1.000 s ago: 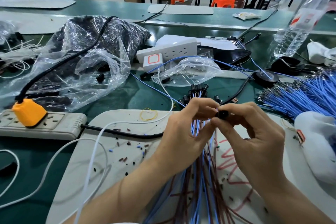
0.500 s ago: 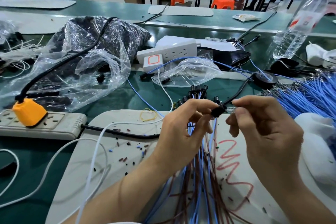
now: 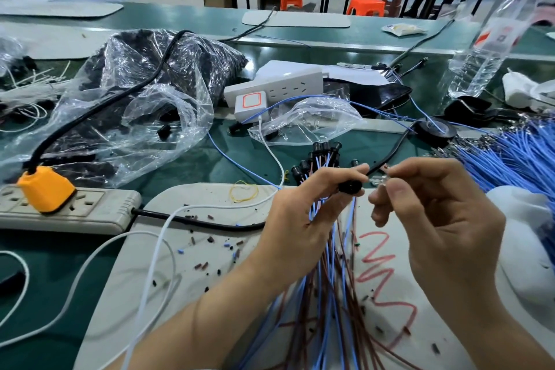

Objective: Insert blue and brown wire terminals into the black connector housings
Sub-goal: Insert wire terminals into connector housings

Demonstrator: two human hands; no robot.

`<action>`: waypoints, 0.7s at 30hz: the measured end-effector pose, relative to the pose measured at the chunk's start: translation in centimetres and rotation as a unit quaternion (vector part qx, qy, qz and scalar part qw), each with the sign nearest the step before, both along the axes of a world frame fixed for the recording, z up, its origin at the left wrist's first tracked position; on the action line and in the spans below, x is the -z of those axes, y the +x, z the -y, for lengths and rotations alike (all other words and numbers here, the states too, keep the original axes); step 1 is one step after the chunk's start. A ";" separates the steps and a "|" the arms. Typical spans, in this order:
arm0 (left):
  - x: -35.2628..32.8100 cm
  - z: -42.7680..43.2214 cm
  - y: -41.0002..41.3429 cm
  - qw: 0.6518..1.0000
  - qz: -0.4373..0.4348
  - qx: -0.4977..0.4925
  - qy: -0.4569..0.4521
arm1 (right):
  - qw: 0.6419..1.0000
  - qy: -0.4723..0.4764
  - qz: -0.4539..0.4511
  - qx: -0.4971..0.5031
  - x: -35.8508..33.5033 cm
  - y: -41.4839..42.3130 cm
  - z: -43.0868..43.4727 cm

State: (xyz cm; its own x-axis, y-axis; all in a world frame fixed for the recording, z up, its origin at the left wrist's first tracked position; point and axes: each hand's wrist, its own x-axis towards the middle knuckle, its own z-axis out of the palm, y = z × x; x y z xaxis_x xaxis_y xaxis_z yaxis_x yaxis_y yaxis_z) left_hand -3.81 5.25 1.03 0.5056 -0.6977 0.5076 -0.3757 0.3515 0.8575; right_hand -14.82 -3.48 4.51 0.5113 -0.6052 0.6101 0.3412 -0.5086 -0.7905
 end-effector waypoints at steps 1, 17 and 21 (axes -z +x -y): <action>0.1 0.0 0.0 1.000 -0.006 0.002 0.000 | 1.000 -0.005 -0.005 -0.004 0.0 0.0 -0.1; -0.4 -0.2 0.2 0.994 0.093 -0.044 0.031 | 0.995 -0.045 -0.082 0.029 0.4 0.3 0.9; -0.3 -0.2 0.3 0.993 0.096 -0.045 0.058 | 0.992 -0.048 -0.120 0.001 0.5 0.3 1.4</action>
